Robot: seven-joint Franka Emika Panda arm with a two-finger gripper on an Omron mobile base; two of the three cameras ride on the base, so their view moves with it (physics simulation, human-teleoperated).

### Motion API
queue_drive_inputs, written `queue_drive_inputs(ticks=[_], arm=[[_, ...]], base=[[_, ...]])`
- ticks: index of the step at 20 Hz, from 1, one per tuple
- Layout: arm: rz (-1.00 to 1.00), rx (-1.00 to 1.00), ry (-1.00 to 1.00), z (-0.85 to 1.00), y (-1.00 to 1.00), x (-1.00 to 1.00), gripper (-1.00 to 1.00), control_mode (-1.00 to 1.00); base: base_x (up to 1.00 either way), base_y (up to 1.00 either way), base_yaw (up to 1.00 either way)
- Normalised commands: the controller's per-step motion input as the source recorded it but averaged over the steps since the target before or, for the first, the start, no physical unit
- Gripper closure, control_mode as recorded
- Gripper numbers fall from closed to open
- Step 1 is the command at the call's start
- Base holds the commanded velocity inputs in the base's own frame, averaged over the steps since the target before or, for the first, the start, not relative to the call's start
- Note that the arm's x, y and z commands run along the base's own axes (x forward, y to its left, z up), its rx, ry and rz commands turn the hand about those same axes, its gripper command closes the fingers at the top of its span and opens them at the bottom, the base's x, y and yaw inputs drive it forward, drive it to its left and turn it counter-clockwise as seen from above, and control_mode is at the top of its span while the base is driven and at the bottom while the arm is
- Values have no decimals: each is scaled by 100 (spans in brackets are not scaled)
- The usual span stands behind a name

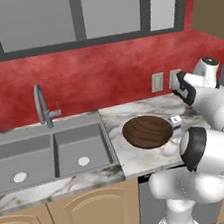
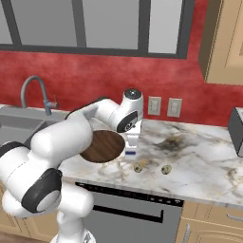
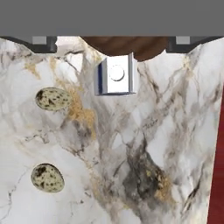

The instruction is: Gather the eggs and milk located in the vicinity of the sink area and place them right next to the bowl.

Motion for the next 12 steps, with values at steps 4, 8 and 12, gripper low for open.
queue_drive_inputs(ticks=[4, 8, 12], arm=[[54, -28, 1, 32, -1, -60, -100, -100], [77, -32, 0, 9, 0, -87, -100, -100], [84, -31, 0, 0, -4, -66, -100, -100]], base=[[0, 0, 0], [0, 0, 0], [0, 0, 0]])
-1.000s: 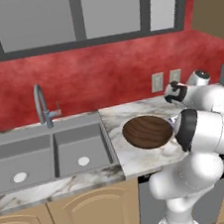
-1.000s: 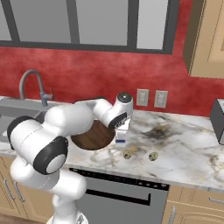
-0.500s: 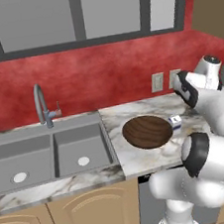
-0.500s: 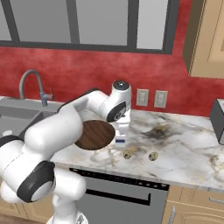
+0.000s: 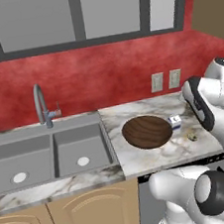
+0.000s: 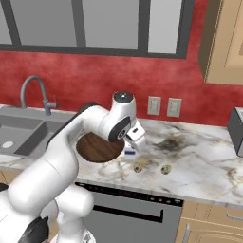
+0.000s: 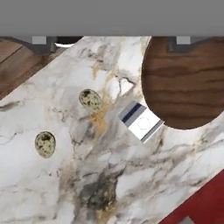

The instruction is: Gather the eggs and milk located in the vicinity of the sink area and place them right next to the bowl.

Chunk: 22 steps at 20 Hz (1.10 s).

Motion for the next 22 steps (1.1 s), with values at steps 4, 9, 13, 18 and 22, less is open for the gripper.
queue_drive_inputs(ticks=[4, 9, 13, 18, 22], arm=[[79, -38, 5, -5, -2, -37, -100, -100], [47, -28, -3, -28, -16, -3, -100, -100], [14, -1, -11, -16, -40, 18, -100, -100], [4, -4, 0, -27, -4, 4, -100, -100], [0, -3, 10, -23, 0, 17, -100, -100]], base=[[0, 0, 0], [0, 0, 0], [0, 0, 0], [0, 0, 0], [0, 0, 0]])
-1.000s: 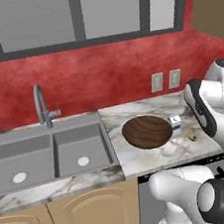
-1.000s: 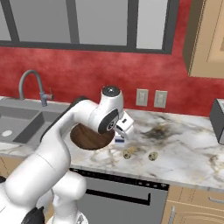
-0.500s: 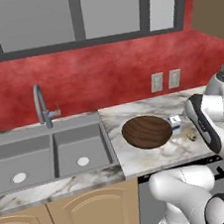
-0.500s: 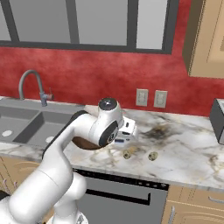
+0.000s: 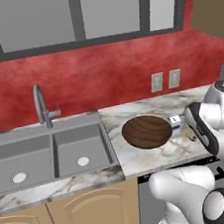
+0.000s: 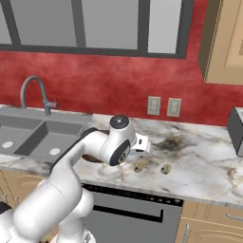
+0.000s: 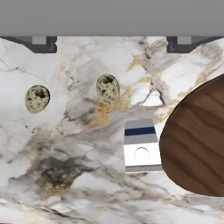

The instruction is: Gather the eggs and milk located in the vicinity of the sink area and place them right next to the bowl.

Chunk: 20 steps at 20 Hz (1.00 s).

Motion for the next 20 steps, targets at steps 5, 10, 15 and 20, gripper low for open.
queue_drive_inputs(ticks=[5, 10, 15, 20], arm=[[0, -1, 9, -17, 0, 18, -100, -100], [1, 0, 11, -35, 0, 15, -100, -100], [1, 0, 11, -26, -15, 19, -100, -100], [4, 0, 2, -17, -21, 24, -100, -100]], base=[[0, 0, 0], [0, 0, 0], [0, 0, 0], [0, 0, 0]])
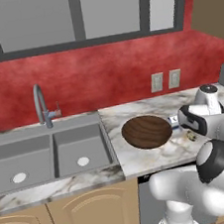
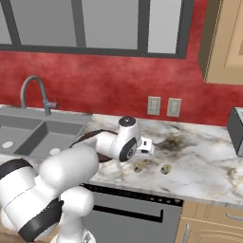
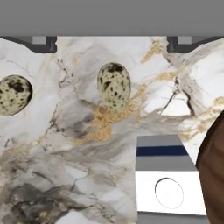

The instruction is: Gather the eggs and milk located in the vicinity of the sink area and place them right next to the bowl.

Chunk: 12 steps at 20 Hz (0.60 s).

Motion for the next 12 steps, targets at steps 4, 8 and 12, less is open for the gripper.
queue_drive_inputs(ticks=[4, 8, 12], arm=[[4, 0, 0, -11, 0, 4, -100, -100], [1, 0, 3, -23, 1, 0, -100, -100], [0, 0, 3, -28, 0, 0, -100, -100]], base=[[0, 0, 0], [0, 0, 0], [0, 0, 0]])
